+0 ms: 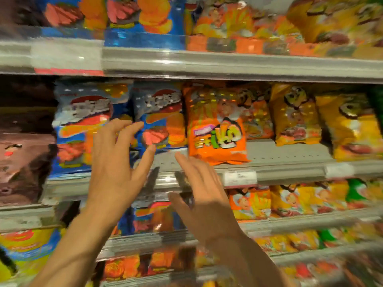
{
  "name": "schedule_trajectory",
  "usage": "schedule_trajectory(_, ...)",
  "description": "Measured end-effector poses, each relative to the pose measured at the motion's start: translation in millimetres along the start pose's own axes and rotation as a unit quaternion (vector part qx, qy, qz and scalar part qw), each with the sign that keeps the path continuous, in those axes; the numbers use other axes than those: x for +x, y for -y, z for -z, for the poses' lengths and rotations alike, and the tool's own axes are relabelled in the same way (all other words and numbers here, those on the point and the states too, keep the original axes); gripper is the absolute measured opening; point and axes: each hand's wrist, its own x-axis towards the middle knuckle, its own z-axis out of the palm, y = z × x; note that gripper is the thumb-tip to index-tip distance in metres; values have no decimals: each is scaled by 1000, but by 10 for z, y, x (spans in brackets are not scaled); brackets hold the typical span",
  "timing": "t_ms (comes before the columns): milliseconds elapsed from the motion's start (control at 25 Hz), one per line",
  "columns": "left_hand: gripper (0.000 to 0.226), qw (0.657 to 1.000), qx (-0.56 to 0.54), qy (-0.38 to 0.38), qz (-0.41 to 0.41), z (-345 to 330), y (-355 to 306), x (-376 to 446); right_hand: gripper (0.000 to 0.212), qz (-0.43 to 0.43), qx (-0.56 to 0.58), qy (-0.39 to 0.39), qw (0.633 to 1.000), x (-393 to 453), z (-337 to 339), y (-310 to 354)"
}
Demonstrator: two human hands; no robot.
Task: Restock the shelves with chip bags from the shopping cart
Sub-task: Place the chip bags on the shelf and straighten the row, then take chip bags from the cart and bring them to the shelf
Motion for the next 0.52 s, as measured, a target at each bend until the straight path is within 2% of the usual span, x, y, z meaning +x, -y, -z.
schedule_trajectory(80,45,997,-66,30,-12,-331,-554,-40,64,-21,-12,-27,999,-308,463,-356)
schedule_trajectory(280,42,970,-179,153,-55,-1463,-2348,-291,64,-152,-57,-61,985,-1151,1759,-1426)
schedule_trajectory(400,47,941,-219,230,-114,-2166,-3409,-604,62,-206,-108,-71,970,-1869,2520,-2041)
schedule_trajectory(520,54,896,-268,327,-137,-2747,-4328,-947,59,-305,-113,-83,942,-2679,3210,-2530)
